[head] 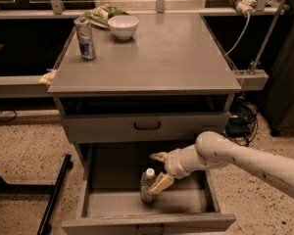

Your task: Pick blue plastic bottle from middle drawer and place on counter

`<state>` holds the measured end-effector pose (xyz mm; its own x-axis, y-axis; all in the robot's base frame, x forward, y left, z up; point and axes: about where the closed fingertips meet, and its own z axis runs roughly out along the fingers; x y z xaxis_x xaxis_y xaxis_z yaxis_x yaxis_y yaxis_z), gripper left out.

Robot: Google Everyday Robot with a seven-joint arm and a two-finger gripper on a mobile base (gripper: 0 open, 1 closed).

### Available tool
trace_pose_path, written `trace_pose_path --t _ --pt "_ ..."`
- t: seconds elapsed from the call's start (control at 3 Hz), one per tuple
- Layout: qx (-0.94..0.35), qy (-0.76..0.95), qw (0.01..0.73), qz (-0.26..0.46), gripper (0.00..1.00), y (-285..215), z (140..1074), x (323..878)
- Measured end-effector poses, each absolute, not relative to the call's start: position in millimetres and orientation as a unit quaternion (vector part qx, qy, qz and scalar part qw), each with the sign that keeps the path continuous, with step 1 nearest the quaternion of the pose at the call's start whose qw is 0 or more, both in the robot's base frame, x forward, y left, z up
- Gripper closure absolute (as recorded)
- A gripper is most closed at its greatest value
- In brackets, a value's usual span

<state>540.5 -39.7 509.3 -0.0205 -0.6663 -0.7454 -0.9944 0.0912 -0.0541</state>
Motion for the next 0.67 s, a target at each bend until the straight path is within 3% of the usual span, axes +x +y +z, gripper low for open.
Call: trace_pose_path --t 0.33,0.67 --pt "-0.623 0.663 0.311 0.274 0.25 -29.8 494.9 539.8" --pt "-0.623 0.663 0.310 0.276 0.44 -29.1 493.8 539.5"
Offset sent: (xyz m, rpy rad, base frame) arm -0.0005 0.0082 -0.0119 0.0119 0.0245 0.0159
